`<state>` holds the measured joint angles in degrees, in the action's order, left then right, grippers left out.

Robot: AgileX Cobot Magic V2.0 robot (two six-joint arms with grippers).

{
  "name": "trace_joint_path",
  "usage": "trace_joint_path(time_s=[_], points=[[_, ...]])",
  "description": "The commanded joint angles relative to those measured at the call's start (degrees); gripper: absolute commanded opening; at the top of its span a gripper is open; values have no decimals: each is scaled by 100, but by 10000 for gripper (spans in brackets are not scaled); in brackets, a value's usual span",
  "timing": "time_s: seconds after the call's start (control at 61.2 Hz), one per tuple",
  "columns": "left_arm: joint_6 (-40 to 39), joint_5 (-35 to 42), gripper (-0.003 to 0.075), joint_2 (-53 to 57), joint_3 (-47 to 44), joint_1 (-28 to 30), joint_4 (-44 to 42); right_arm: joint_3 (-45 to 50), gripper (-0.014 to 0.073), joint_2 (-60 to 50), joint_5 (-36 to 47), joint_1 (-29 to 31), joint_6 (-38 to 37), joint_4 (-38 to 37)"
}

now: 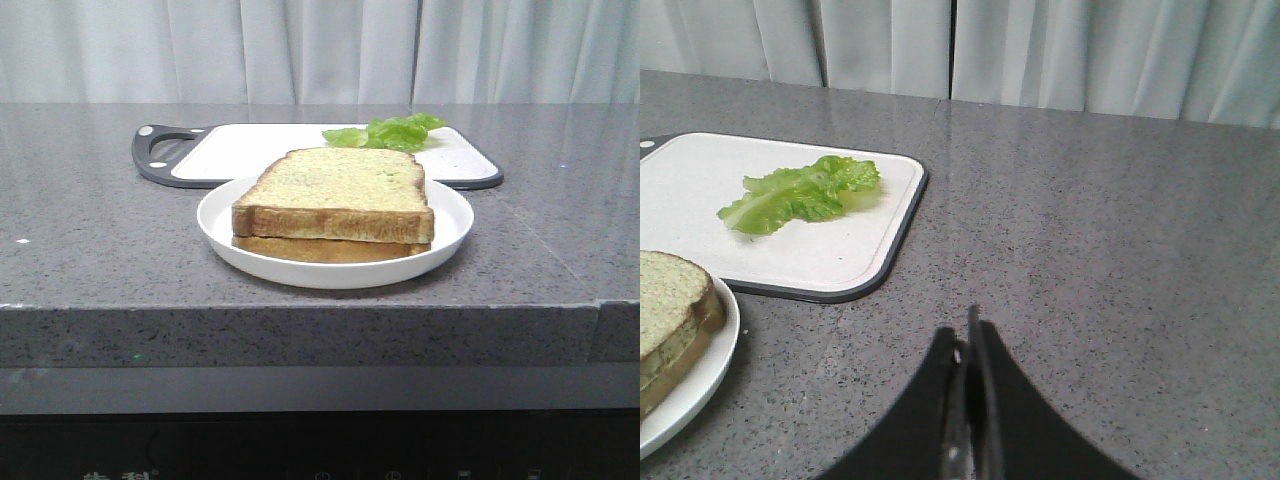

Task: Left arm grabs bread, right arm adds lettuce

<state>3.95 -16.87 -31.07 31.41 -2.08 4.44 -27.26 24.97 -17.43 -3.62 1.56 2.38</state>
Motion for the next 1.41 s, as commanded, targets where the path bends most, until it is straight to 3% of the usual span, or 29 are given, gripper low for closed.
trace_joint_path(time_s=[0.0, 0.147, 0.196, 0.245, 0.441, 0.556, 0.719, 0.948, 1.062, 1.389], points=[[-7, 435, 158, -46, 226, 11, 62, -216, 149, 70, 525, 32, 45, 2], [-7, 435, 516, -46, 226, 11, 62, -202, 526, 70, 514, 32, 45, 2], [-7, 435, 592, -46, 226, 11, 189, -197, 586, 70, 485, 32, 45, 2], [-7, 435, 617, -46, 226, 11, 428, -197, 610, 70, 472, 32, 45, 2], [-7, 0, 618, -288, 342, 0, 1540, -197, 613, 70, 479, 32, 45, 2], [18, -496, 618, -812, 671, -239, 1605, -197, 613, 70, 479, 32, 45, 2], [18, -1032, 607, -1813, 1364, -1093, 1647, -197, 613, 70, 421, 32, 45, 2], [18, -1068, 574, -3404, 2284, -2357, 1711, -197, 613, 70, 382, 32, 45, 2], [18, -1068, 566, -4090, 2697, -2692, 1793, -197, 613, 70, 370, 32, 45, 2], [147, -1551, 395, -5523, 3643, -2790, 2442, -197, 613, 70, 357, 32, 45, 2]])
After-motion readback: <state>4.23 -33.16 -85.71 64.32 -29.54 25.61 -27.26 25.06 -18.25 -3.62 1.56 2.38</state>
